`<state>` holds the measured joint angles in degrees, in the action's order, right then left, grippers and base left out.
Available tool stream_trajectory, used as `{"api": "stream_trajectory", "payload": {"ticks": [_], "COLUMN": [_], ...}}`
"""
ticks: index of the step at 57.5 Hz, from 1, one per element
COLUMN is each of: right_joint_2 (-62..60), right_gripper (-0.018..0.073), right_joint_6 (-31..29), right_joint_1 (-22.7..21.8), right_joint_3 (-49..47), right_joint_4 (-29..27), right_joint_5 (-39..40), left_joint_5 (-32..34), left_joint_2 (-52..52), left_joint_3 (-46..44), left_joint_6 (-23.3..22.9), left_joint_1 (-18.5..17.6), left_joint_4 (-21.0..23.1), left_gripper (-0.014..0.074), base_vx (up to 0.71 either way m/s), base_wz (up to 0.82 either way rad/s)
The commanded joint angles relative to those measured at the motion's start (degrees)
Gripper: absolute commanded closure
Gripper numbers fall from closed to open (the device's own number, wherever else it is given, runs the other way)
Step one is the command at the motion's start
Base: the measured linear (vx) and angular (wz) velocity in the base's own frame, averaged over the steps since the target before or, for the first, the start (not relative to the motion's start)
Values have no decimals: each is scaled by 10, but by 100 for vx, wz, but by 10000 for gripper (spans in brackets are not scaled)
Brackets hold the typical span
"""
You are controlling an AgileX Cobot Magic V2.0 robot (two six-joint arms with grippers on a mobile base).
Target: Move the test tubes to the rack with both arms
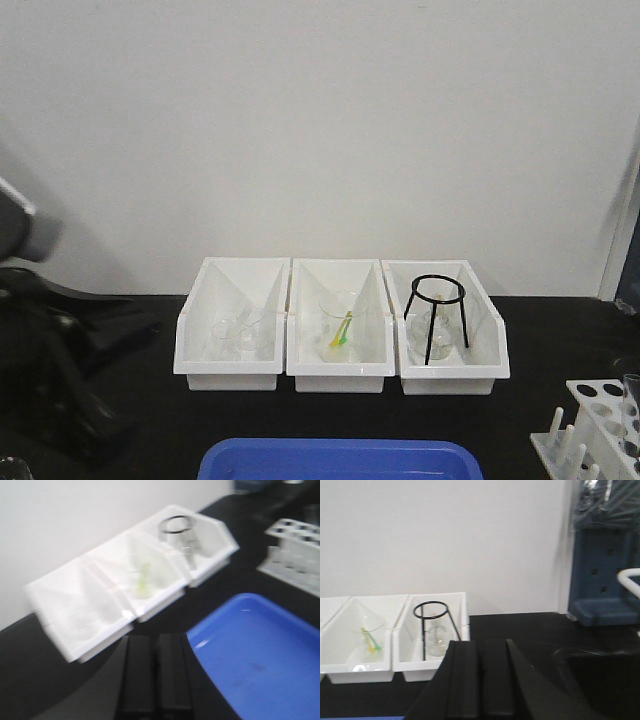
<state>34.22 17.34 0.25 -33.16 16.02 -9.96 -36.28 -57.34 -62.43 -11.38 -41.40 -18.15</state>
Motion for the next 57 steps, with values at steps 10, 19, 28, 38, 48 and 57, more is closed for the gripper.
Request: {"api": "stream_trajectory", "payload": {"ticks": [10,19,28,38,48,57], "right_joint_2": [14,14,14,14,14,14], "right_gripper": [566,564,564,564,564,564], "right_joint_6": [-5,-3,-3,-3,-3,-3], "right_joint_1": [105,116,116,116,116,116], "right_joint_3": [-20,-20,-20,-20,-20,-20], "right_joint_4": [6,-1,-1,-1,-1,-1], "right_joint_5": [79,78,79,79,79,79], "left_joint_5": [-67,-80,-91,-131,-155,-160], "left_joint_2": [111,185,229,255,258,258], "left_joint_3": [-18,8,19,19,19,19], "left_joint_6": [-18,-18,-18,-18,-18,-18], "left_joint_1": [73,75,75,75,75,75], "left_joint_4": [-44,-54,-51,-52,-52,-52], "left_gripper": [619,619,619,617,617,617], "base_vx": [0,0,0,0,0,0], "base_wz": [0,0,0,0,0,0]}}
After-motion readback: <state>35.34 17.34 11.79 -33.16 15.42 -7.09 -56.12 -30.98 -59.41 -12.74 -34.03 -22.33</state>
